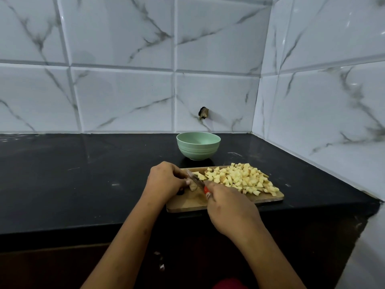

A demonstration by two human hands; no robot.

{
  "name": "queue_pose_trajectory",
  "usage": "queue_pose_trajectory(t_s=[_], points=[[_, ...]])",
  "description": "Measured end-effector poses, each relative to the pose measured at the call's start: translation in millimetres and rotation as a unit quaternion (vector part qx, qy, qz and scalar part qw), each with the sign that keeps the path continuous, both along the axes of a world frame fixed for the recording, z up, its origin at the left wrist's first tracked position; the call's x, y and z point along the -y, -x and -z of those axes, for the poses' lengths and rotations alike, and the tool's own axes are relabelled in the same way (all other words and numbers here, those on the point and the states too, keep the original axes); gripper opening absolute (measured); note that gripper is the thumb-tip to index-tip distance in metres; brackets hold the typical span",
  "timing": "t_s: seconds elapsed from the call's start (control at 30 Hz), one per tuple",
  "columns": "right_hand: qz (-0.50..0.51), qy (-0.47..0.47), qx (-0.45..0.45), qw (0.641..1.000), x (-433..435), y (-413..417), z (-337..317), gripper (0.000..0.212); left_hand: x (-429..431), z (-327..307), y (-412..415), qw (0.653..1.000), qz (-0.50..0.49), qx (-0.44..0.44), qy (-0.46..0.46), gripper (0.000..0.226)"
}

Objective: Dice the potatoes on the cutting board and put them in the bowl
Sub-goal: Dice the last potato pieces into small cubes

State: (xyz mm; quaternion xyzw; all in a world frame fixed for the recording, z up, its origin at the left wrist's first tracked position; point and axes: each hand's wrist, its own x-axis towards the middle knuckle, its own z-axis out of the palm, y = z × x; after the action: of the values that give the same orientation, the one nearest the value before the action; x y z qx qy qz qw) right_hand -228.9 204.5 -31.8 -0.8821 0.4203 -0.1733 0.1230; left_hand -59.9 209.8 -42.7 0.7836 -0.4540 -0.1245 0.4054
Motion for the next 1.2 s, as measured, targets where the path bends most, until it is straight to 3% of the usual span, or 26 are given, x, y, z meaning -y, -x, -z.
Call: queue_pose_trajectory(t_s=[0.4, 0.77, 1.03, 1.2], points=[[-0.002, 0.051, -0.041, 0.998, -3.3, -12.8, 1.7, 0.036, 3.4, -0.7, -2.1, 0.997, 0.028, 0.072, -0.030, 0.008], [0.017, -0.010, -0.118, 0.993, 2.0, -37.5, -13.1, 0.027, 4.0, 1.9, 1.9, 0.994, 0.010, 0.111, -0.011, 0.011], [-0.008, 0.040, -0.110, 0.993, -26.3, 7.4, 0.5, 0.027, 7.5, 6.6, 1.2, 0.995, -0.034, 0.091, 0.010, 0.011], [-0.006, -0.012, -0.078, 0.997, -13.5, 13.1, -5.6, 0.029, 16.7, -2.7, -3.1, 0.988, -0.044, 0.149, -0.012, 0.020]])
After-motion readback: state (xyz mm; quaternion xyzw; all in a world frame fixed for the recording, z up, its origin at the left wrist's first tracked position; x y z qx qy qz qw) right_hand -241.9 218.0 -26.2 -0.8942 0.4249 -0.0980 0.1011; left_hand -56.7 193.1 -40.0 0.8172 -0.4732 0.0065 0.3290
